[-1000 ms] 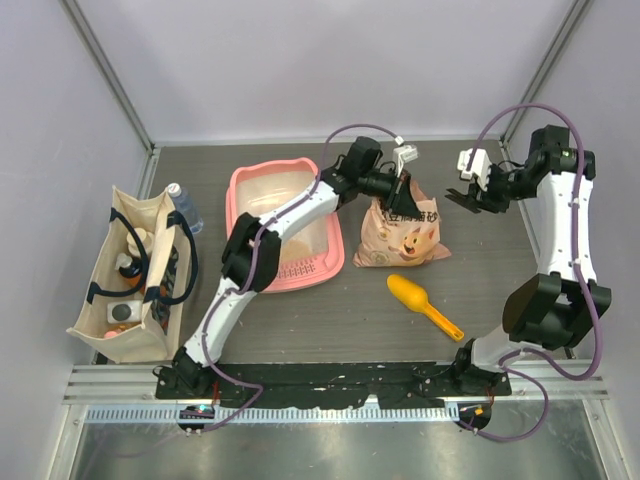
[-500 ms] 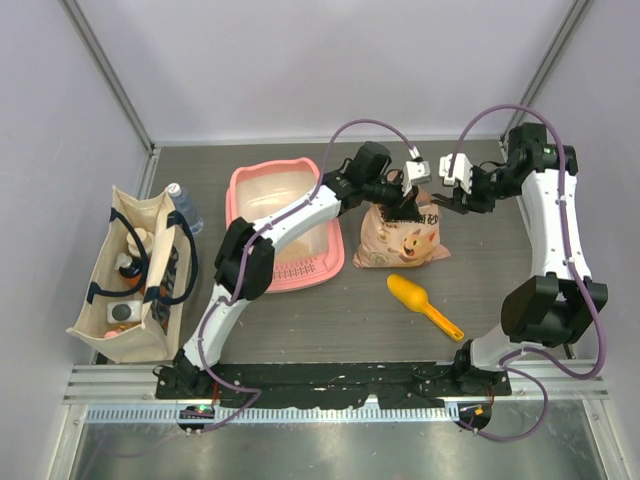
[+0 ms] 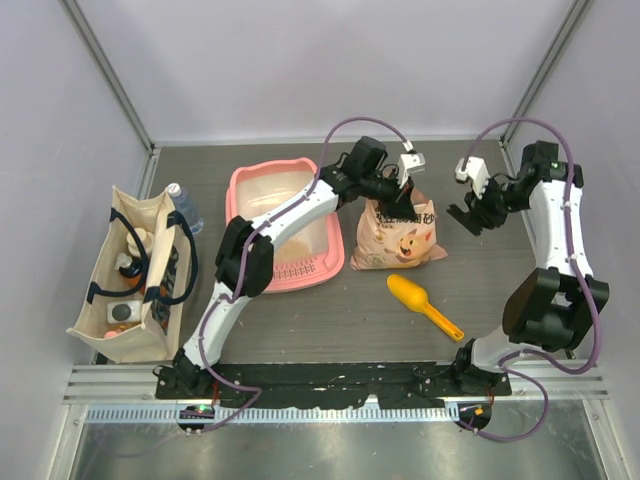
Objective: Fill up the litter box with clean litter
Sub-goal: Clamp the cat litter bag at the center of the board.
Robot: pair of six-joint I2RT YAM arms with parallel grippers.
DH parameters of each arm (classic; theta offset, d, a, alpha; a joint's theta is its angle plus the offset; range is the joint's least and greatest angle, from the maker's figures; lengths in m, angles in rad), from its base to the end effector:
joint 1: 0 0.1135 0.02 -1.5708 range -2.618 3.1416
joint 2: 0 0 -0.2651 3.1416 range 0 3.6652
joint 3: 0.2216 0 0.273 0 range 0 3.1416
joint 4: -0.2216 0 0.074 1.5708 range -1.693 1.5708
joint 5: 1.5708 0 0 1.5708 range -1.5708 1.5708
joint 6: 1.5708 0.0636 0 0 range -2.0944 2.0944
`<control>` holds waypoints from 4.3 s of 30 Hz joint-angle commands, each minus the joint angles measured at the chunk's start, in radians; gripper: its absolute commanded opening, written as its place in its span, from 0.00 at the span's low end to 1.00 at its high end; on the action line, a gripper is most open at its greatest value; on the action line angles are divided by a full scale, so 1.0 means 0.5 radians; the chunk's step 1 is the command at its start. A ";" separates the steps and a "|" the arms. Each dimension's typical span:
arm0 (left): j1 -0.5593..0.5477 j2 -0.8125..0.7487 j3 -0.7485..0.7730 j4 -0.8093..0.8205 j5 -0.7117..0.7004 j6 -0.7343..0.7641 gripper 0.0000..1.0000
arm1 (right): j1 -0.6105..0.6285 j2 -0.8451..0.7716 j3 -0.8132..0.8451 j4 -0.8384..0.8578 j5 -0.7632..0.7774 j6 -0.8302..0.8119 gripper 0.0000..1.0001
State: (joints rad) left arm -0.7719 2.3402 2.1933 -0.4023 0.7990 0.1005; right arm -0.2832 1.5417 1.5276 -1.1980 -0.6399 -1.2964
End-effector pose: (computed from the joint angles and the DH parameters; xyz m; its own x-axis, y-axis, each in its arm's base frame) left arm 0.3821 -0.4356 0.2625 -0.2794 0.3696 -0.8862 0.9573 0.0365 -0.2866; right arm 0.3211 -0.0539 0.3177 -0.2656 -0.7269 -0.6333 -0.8592 0.4764 -0.1864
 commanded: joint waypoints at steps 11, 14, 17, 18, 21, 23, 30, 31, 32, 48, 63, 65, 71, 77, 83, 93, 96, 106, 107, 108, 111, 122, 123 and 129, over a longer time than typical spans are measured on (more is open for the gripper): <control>0.019 -0.113 0.098 -0.014 0.279 -0.253 0.00 | -0.032 0.248 0.295 -0.098 -0.330 0.271 0.01; 0.037 0.040 0.301 -0.174 0.316 -0.473 0.00 | -0.032 0.251 0.380 -0.162 -0.486 0.191 0.01; 0.074 0.276 0.592 -0.257 0.497 -0.820 0.00 | 0.005 0.251 0.491 -0.530 -0.558 -0.216 0.01; 0.080 0.308 0.666 -0.221 0.534 -1.073 0.00 | 0.023 0.224 0.482 -0.582 -0.531 -0.281 0.01; 0.083 0.272 0.517 -0.013 0.556 -1.302 0.00 | 0.060 0.123 0.280 -0.193 -0.393 -0.080 0.01; 0.080 0.180 0.348 0.150 0.486 -1.321 0.02 | 0.057 0.034 0.084 0.033 -0.331 0.199 0.01; 0.056 -0.035 0.022 0.486 0.157 -1.045 0.61 | 0.011 0.076 -0.128 0.221 -0.224 0.418 0.01; 0.050 -0.081 0.001 0.492 0.087 -0.902 0.72 | 0.011 0.080 -0.144 0.230 -0.211 0.424 0.01; 0.041 -0.121 -0.036 0.537 0.056 -0.828 0.74 | 0.002 0.077 -0.177 0.242 -0.205 0.427 0.01; -0.146 -1.097 -1.631 1.611 -0.420 0.961 0.71 | 0.036 0.475 -0.015 0.196 -0.343 -0.089 0.01; -0.272 -0.704 -1.405 1.685 -0.438 1.388 0.67 | 0.140 0.417 0.053 -0.377 -0.395 -0.757 0.01; -0.294 -0.683 -1.398 1.673 -0.481 1.446 0.67 | 0.140 0.374 0.019 -0.405 -0.389 -0.794 0.02; -0.309 -0.667 -1.386 1.651 -0.552 1.489 0.66 | 0.131 0.319 0.013 -0.561 -0.371 -0.874 0.01; -0.306 -0.619 -1.273 1.421 -0.530 1.526 0.65 | 0.091 0.264 -0.012 -0.623 -0.316 -0.993 0.02; -0.306 -0.523 -1.046 1.103 -0.567 1.551 0.60 | 0.091 0.227 -0.042 -0.620 -0.309 -1.024 0.02; -0.300 -0.692 -1.481 1.976 -0.662 1.480 0.86 | 0.091 0.248 -0.070 -0.623 -0.315 -0.991 0.01; -0.300 -0.726 -1.546 2.075 -0.675 1.483 0.86 | 0.091 0.267 -0.027 -0.623 -0.349 -0.963 0.02; -0.318 -0.809 -1.684 2.207 -0.779 1.468 0.74 | 0.097 0.261 0.046 -0.623 -0.392 -0.960 0.02; -0.321 -0.815 -1.681 2.188 -0.791 1.474 0.72 | 0.100 0.261 0.077 -0.620 -0.395 -0.960 0.02; -0.318 -0.815 -1.675 2.161 -0.794 1.495 0.66 | 0.106 0.261 0.089 -0.620 -0.386 -0.960 0.01; -0.321 -0.827 -1.644 1.953 -0.712 1.557 0.53 | 0.125 0.236 0.108 -0.620 -0.337 -0.978 0.02; -0.340 -0.692 -1.506 1.808 -0.779 1.597 0.53 | 0.149 0.135 -0.018 -0.617 -0.236 -1.003 0.01; -0.340 -0.680 -1.491 1.799 -0.797 1.594 0.52 | 0.152 0.135 -0.021 -0.617 -0.230 -1.000 0.02; -0.340 -0.585 -1.374 1.655 -0.837 1.594 0.53 | 0.174 0.117 -0.076 -0.620 -0.217 -1.012 0.01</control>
State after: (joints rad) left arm -0.9371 2.0186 1.4536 0.4744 0.4004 0.8810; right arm -0.2092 1.6531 1.4994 -1.3300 -0.7403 -1.7821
